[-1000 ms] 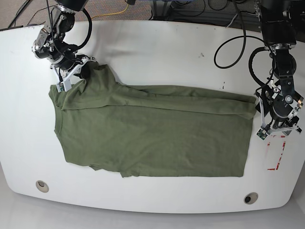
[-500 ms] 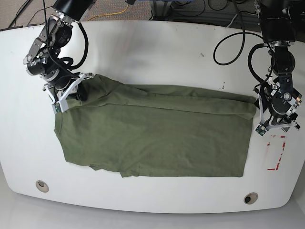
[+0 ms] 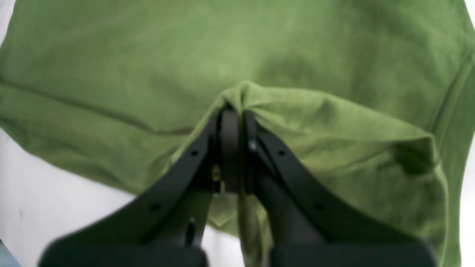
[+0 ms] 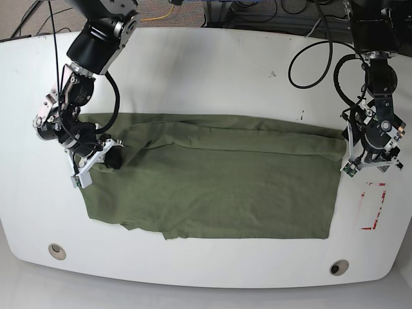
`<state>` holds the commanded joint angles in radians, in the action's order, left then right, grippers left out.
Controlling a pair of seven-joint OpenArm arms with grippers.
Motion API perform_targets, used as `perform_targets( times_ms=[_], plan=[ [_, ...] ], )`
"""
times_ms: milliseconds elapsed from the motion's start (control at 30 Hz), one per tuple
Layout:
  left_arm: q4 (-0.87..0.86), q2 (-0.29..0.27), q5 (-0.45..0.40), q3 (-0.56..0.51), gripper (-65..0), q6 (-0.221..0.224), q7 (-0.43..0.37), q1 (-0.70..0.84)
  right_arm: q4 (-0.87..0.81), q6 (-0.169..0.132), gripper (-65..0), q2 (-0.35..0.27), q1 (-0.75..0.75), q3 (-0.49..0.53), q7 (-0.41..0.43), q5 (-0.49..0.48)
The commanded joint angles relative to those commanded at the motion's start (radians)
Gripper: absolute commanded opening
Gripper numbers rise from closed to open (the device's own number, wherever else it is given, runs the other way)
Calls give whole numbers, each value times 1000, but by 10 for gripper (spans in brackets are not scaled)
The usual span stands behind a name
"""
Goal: Layout the t-shirt on the table in an organized manner, then fold the t-shirt properly
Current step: 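Grasp the folded shirt edge with the right gripper and pull it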
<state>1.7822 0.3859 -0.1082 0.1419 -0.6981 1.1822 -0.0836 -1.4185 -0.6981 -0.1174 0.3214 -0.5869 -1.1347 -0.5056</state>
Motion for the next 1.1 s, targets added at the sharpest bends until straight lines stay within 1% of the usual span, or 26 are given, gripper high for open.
perform_targets(
  times_ms=[100, 200, 233, 267, 300, 367, 433, 500, 533, 600, 700, 800, 833, 933, 967, 1000, 1033, 1100],
  plan=[
    [0, 0, 0, 0, -292, 0, 0, 5, 51, 0, -650, -29, 41, 75, 34, 32],
    [0, 0, 0, 0, -292, 0, 2, 18, 87, 0, -644, -31, 63, 124, 75, 48],
    [0, 0, 0, 0, -292, 0, 2, 18, 98, 0, -634, -32, 69, 130, 83, 49],
    [0, 0, 0, 0, -292, 0, 2, 18, 115, 0, -602, -32, 78, 138, 92, 49],
    [0, 0, 0, 0, -292, 0, 2, 18, 129, 0, -544, -32, 87, 140, 98, 54],
    [0, 0, 0, 0, -292, 0, 2, 20, 141, 0, -403, -32, 110, 140, 101, 72],
    [0, 0, 0, 0, -292, 0, 2, 20, 138, 0, -228, -32, 124, 140, 101, 101],
    [0, 0, 0, 0, -292, 0, 2, 20, 132, 0, -98, -34, 126, 140, 101, 110],
    [0, 0, 0, 0, -292, 0, 2, 20, 123, 0, -73, -35, 124, 140, 100, 112],
    [0, 0, 0, 0, -292, 0, 2, 20, 84, 0, -51, -57, 114, 138, 97, 109],
    [0, 0, 0, 0, -292, 0, 0, 20, 14, 0, -67, -78, 55, 138, 91, 109],
    [0, 0, 0, 0, -293, 0, -2, 20, -61, 0, -82, -115, 2, 138, 89, 117],
    [2, 0, 0, 0, -300, 0, -2, 20, -84, 0, -87, -133, -28, 138, 89, 117],
    [32, 0, 0, 0, -360, 0, -5, 20, -123, 0, -90, -189, -103, 135, 89, 118],
    [37, 0, 0, 0, -367, 0, -5, 20, -124, 0, -90, -198, -114, 135, 89, 118],
    [48, -2, 3, 0, -381, 0, -5, 20, -124, 0, -90, -230, -143, 133, 94, 118],
    [49, -2, 5, 0, -383, 0, -6, 20, -121, 0, -90, -249, -161, 133, 98, 118],
    [49, -2, 5, 0, -383, 0, -29, 20, -121, 0, -90, -279, -201, 132, 135, 118]
  ],
)
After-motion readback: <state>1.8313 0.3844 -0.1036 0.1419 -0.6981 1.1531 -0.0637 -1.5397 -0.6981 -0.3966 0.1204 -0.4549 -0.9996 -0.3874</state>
